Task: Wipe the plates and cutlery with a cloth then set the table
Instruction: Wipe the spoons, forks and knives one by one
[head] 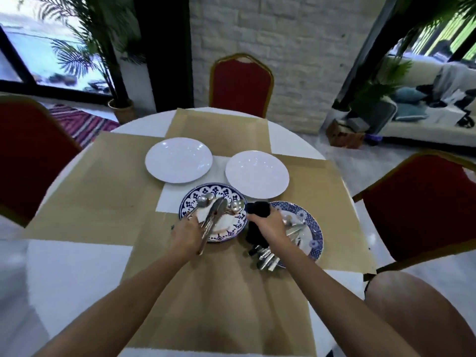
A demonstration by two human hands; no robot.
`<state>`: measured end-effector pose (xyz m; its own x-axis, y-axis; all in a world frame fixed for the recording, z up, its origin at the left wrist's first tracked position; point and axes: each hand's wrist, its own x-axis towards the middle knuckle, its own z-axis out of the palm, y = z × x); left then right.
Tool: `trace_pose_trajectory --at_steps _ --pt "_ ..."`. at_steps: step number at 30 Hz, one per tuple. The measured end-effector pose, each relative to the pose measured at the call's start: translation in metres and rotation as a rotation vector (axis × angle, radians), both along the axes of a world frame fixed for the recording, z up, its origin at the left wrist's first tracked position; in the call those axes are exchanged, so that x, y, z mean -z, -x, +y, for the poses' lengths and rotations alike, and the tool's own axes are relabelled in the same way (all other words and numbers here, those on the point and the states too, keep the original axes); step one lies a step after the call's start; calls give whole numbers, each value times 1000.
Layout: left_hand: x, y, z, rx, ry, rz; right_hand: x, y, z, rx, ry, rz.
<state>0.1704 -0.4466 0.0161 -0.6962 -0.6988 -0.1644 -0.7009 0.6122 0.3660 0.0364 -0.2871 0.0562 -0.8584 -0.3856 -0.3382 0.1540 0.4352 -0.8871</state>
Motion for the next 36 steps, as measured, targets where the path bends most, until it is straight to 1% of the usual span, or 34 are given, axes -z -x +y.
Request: trace_pose_trajectory --at_steps 6,11,16,18,20,23,26,28,30,32,34,36 --pt "2 2 -8 39 -50 -46 3 -6 -31 -76 35 -20" --pt "-2 7 -13 -6 -127 -79 4 -4 -36 -84 39 -25" --pt "-18 5 -9 -38 -195 12 2 1 -31 -123 13 -53" --pt "-23 4 -6 -36 -288 71 -1 3 -29 -115 36 -46" --pt "-28 2 -2 -49 -408 149 -5 5 -25 -116 81 24" --pt "-38 0 8 -41 -552 251 -10 7 -20 -155 106 216" --pt "-53 0 20 -16 -689 309 -13 7 -20 -227 31 438" --pt "-57 2 26 -6 -776 345 -14 5 -20 -315 -9 567" --pt "-59 3 30 2 -814 382 -12 2 -17 -394 -26 622" --pt "-60 2 35 4 -817 401 -12 5 -14 -413 -44 677" --pt "-61 -2 40 16 -838 419 -18 11 -11 -361 -70 724" --pt "-62 -6 43 15 -880 432 -27 20 -10 -258 -104 710"
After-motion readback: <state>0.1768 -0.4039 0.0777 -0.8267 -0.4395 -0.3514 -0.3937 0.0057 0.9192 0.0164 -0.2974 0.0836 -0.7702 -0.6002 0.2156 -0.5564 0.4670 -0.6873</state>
